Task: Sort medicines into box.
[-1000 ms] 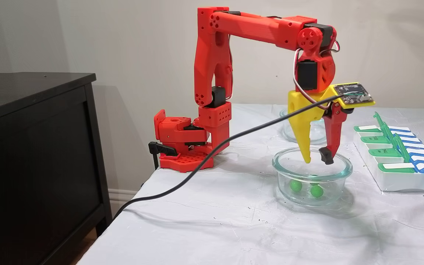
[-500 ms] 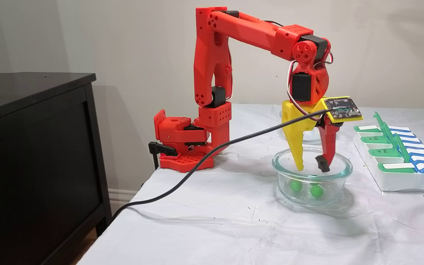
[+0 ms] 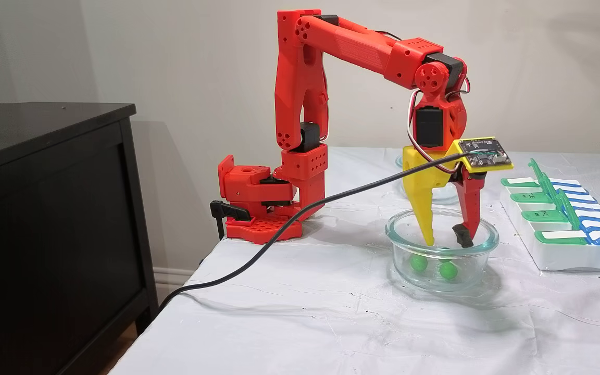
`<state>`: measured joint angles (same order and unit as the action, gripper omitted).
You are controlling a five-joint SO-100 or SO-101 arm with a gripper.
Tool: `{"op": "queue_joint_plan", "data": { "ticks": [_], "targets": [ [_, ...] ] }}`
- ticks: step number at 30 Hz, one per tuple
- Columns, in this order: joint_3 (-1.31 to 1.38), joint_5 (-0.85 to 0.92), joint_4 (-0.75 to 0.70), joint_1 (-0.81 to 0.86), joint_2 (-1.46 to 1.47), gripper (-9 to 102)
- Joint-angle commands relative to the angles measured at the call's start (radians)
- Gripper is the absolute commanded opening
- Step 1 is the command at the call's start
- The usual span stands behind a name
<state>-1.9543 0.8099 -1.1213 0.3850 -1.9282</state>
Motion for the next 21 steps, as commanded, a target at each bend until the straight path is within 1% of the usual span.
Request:
{"op": "queue_joint_plan", "data": {
  "ticks": [1,7,21],
  "targets": [
    [0.000,-0.008,0.014,-0.028,-0.043,21],
    [-0.008,-0.018,0.018,-0.035,-0.032,18],
    [-0.057,-0.043,0.078,-0.061,-0.029,17]
  ]
}}
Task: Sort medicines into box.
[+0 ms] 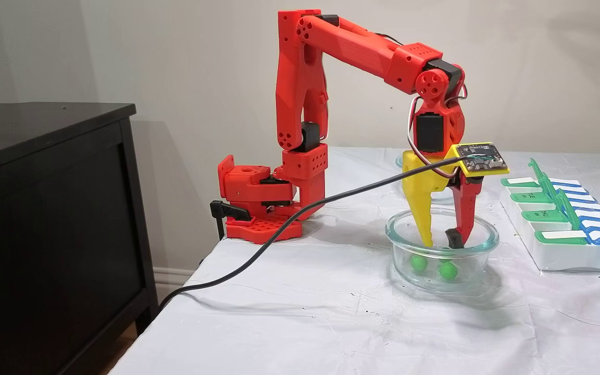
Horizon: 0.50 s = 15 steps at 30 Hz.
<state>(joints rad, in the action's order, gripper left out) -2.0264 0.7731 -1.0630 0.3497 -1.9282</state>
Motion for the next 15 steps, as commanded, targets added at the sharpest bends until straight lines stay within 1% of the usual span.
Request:
{"op": "queue_joint_plan", "data": {
  "ticks": [1,15],
  "targets": [
    [0.015,-0.008,0.021,-0.026,-0.032,17],
    [-0.003,-0.026,0.044,-0.049,0.012,17]
  ]
}}
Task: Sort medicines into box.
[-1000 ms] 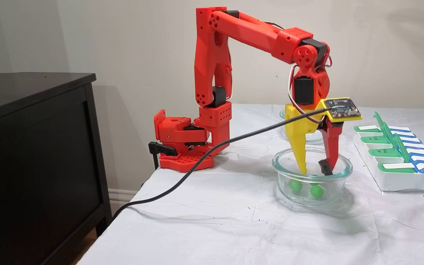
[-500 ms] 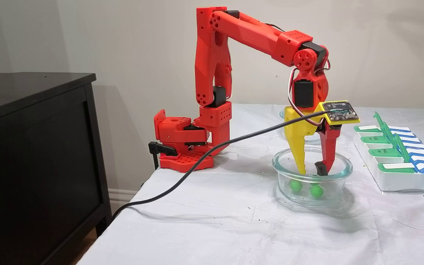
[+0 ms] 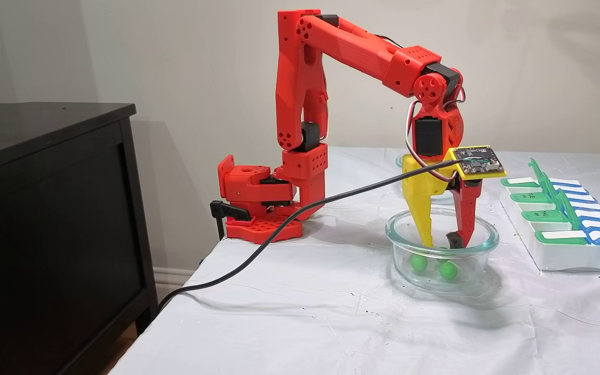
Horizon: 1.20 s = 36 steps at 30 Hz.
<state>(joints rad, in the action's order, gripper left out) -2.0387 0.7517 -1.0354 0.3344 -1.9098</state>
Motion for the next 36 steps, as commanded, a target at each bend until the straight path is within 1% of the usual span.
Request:
{"op": "queue_joint_plan", "data": {
  "ticks": [1,19,23,26,31,36],
  "targets": [
    [0.008,-0.006,0.018,-0.035,-0.003,17],
    [-0.011,-0.031,0.040,-0.052,0.035,16],
    [-0.014,-0.035,0.043,-0.057,0.041,11],
    [-0.025,-0.034,0.054,-0.060,0.043,3],
    [-0.028,-0.035,0.049,-0.061,0.040,0],
    [-0.006,-0.071,-0.006,-0.077,-0.008,0]
  ]
}}
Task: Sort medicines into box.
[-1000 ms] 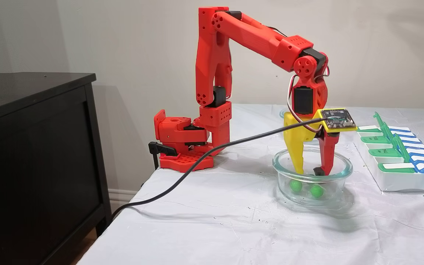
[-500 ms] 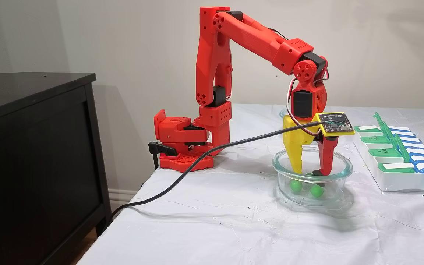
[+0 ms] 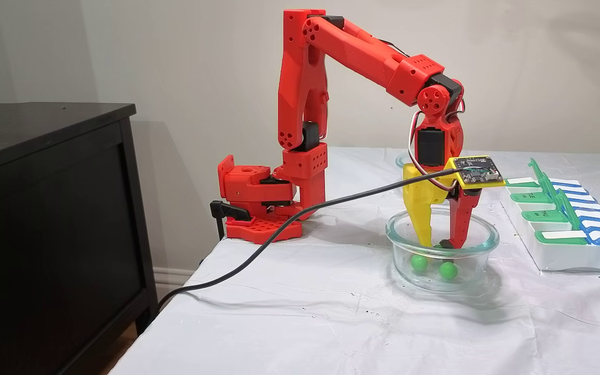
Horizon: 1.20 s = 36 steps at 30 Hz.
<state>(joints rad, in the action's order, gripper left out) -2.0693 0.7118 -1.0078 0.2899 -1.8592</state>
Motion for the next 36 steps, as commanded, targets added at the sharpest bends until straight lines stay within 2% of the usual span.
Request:
{"op": "queue_joint_plan", "data": {
  "ticks": [1,6,9,15,19,24,26,30,36],
  "targets": [
    [0.025,-0.041,-0.043,-0.048,-0.086,0],
    [0.034,-0.089,-0.046,-0.091,-0.321,0],
    [0.048,-0.091,0.009,-0.080,-0.462,0],
    [0.087,-0.146,0.028,-0.100,-0.532,0],
    [0.031,-0.241,0.103,-0.181,-0.577,0],
    [-0.106,-0.357,0.276,-0.339,-0.655,0],
    [-0.158,-0.379,0.322,-0.403,-0.681,0],
    [-0.186,-0.407,0.305,-0.497,-0.666,0],
    [-0.258,-0.422,0.483,-0.534,-0.641,0]
  ]
}}
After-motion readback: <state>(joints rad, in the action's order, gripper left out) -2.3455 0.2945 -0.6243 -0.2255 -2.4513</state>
